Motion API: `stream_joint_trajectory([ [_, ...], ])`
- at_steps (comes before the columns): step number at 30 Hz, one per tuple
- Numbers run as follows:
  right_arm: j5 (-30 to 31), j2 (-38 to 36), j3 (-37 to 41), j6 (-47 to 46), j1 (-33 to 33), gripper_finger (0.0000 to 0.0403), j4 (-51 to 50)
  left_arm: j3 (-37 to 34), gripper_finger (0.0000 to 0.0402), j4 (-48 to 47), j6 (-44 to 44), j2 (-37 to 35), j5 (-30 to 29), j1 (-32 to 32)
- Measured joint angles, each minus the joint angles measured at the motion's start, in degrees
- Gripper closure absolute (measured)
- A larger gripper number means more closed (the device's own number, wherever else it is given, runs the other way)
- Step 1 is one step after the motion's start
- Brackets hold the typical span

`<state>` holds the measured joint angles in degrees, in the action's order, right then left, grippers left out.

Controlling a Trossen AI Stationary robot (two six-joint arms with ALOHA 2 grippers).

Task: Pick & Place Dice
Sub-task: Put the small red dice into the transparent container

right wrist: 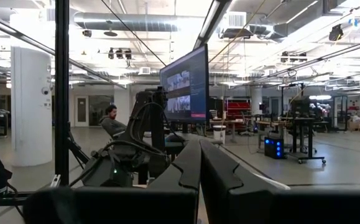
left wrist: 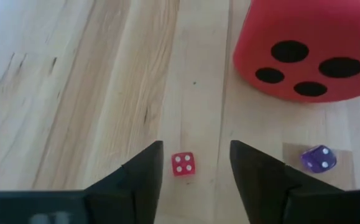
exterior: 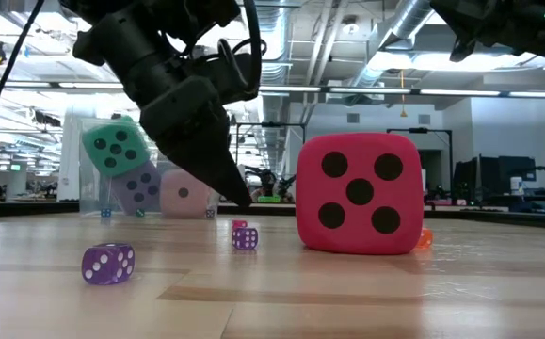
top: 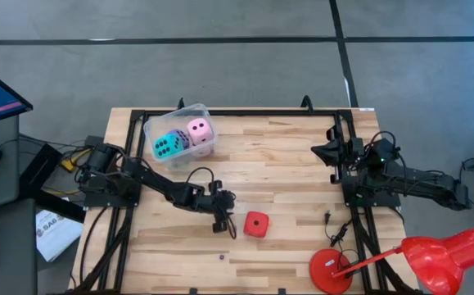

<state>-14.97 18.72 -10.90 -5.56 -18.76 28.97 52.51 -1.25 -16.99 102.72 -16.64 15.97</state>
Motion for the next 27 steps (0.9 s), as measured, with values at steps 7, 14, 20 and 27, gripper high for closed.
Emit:
stream_joint_trajectory([
  [7, 0.0, 0.0, 0.0, 0.0, 0.0, 0.0403, 0.0, 0.0, 0.0191, 0.8, 0.1, 0.0, 0.0, 0.0],
  [14, 0.0, 0.0, 0.0, 0.0, 0.0, 0.0403, 0.0, 0.0, 0.0195, 0.6, 0.1, 0.0, 0.0, 0.0],
  [20, 0.0, 0.0, 0.0, 0.0, 0.0, 0.0403, 0.0, 0.0, 0.0199, 0.6, 0.0, 0.0, -0.1, 0.0],
  [27, 0.0, 0.0, 0.0, 0.0, 0.0, 0.0403, 0.0, -0.4, 0.0199, 0.8, -1.7, 0.5, -3.0, 0.0],
])
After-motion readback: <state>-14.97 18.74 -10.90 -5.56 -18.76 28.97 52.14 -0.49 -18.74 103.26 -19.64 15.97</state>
